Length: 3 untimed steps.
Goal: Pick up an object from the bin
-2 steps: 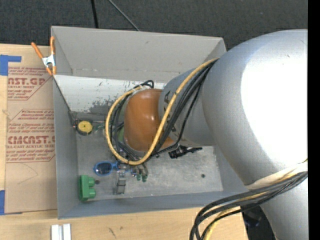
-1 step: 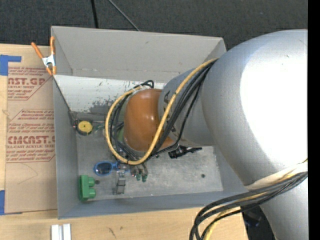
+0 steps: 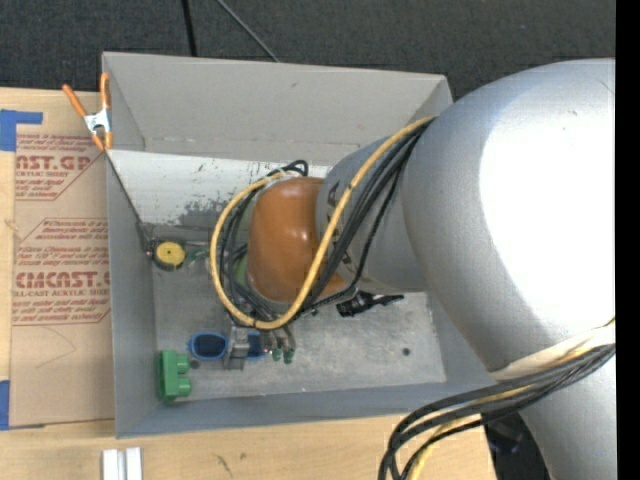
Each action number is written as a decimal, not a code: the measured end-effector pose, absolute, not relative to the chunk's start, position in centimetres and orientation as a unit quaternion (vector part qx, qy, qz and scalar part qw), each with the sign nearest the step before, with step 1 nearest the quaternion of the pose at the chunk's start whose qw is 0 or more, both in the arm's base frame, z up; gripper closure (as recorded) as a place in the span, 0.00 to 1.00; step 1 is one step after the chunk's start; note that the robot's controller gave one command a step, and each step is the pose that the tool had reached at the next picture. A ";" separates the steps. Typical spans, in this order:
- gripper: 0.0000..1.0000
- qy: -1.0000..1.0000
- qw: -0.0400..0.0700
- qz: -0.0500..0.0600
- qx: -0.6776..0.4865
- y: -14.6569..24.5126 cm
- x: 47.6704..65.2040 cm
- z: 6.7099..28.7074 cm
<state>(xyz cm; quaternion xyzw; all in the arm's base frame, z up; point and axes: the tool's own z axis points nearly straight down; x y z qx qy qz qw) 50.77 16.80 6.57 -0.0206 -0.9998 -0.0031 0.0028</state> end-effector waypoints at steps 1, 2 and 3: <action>1.00 -1.000 0.000 -0.001 -0.020 16.9 50.7 6.9; 1.00 -1.000 -0.002 -0.002 -0.020 17.0 50.9 12.9; 1.00 -1.000 -0.003 -0.002 -0.019 17.1 51.0 17.3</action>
Offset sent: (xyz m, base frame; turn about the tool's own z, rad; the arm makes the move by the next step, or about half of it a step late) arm 0.0000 -0.0001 0.0043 0.0000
